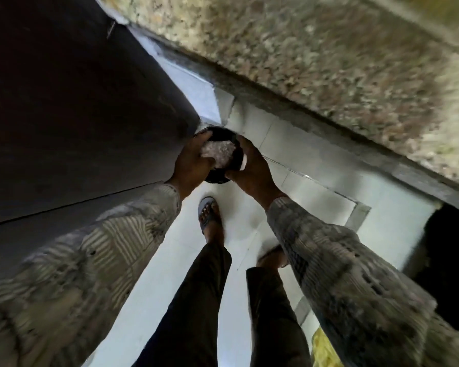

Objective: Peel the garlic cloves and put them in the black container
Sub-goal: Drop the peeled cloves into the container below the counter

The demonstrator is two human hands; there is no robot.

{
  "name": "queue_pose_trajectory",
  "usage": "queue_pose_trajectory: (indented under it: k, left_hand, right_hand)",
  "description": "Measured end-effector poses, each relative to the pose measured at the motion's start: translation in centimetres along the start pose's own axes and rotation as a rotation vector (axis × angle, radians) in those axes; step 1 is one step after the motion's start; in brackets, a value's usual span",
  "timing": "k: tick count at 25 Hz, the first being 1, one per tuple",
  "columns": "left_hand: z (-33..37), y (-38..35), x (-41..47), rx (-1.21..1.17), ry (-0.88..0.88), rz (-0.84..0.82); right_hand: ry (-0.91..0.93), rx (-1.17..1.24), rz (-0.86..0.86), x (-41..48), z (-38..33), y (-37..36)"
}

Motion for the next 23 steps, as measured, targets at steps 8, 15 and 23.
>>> queue_pose_trajectory:
  k: [8, 15, 23]
  left_hand:
    - [17.3, -10.2, -14.4, 0.012, -0.143, -0.199]
    - [30.7, -26.6, -27.6, 0.15, -0.346, -0.441]
    - [41.0, -47.7, -41.1, 0.21, -0.582, -0.724]
  right_hand:
    - [0.1, 0.039, 0.145, -17.3, -0.1, 15.2]
    - [0.095, 0.116, 0.448, -34.6, 5.0, 32.1]
    - [0.038, 0.208, 0.812, -52.0, 15.8, 46.6]
Point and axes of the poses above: each hand's wrist, its own x-axis towards the middle knuckle, its own y-axis out of the back of the hand, z = x × y, the point moved 10 cm from there along x, towards the middle knuckle, and after that the axes turned 4 degrees about -x, right-handed, at the moved point
